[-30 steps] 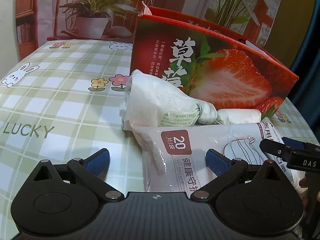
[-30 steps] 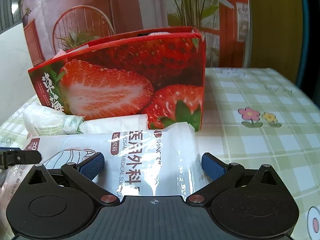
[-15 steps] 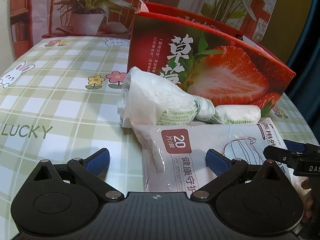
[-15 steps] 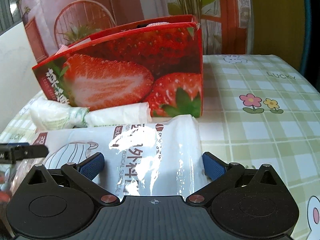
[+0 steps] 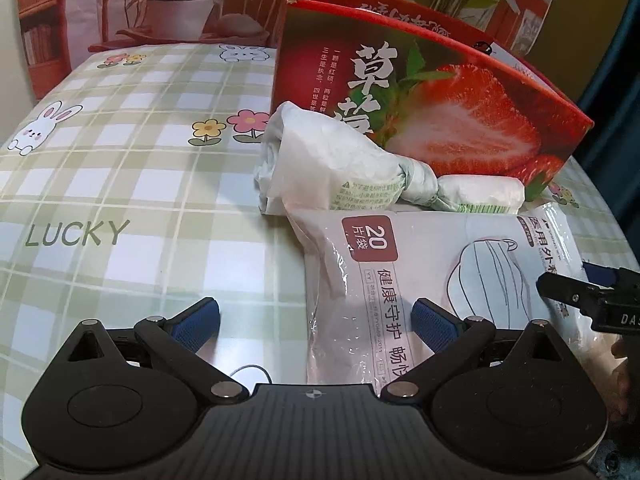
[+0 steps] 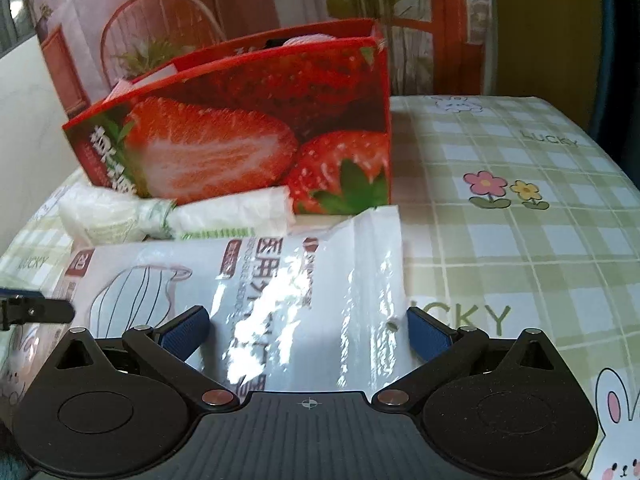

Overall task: Organize soft objects
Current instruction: 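Move both tools down to the white face-mask bag, then close both tools on the edges of the white mask bag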

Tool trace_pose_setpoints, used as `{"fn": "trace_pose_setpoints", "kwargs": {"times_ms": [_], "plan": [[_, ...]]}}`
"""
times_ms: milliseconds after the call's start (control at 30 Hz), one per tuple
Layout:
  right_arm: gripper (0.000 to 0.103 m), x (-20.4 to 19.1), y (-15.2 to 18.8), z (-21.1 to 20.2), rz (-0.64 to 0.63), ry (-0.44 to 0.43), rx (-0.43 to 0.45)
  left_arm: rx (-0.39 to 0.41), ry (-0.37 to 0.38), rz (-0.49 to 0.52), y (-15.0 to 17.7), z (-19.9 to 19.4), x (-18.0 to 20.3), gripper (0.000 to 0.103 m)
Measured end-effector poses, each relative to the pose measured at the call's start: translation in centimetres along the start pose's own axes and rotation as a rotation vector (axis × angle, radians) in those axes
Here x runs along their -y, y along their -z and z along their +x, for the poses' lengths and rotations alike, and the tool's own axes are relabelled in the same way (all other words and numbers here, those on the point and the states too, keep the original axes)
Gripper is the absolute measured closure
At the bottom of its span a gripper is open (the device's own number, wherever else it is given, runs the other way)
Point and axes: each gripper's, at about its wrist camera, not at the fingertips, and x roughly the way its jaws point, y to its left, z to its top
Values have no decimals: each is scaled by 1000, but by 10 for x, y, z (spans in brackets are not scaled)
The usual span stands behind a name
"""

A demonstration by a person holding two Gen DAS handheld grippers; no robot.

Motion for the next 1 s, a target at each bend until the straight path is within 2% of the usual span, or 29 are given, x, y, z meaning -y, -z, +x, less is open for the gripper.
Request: {"fn": "trace_pose_setpoints", "kwargs": {"times_ms": [200,433,500,633,733,833,1000], "plan": [[0,-5,2,1,-13,5,0,7,-2,-11,1,1,0,0],[0,-9,4,1,-14,9,4,1,29,-37,-2,1,-2,0],[0,-11,4,2,-17,4,3,6,57,-49,-2,-1,-2,0],[0,-16,6,2,-32,-8,3,14,171,-55,1,-2,4,3],[0,-19,6,2,-42,-19,2,20,173,-27,4,-2,12,7],[0,-21,7,2,-53,-27,1,32,193,-46,6,-4,10,15],[0,-23,7,2,-68,-46,-6,27,214,-4,9,-5,14,16]]}}
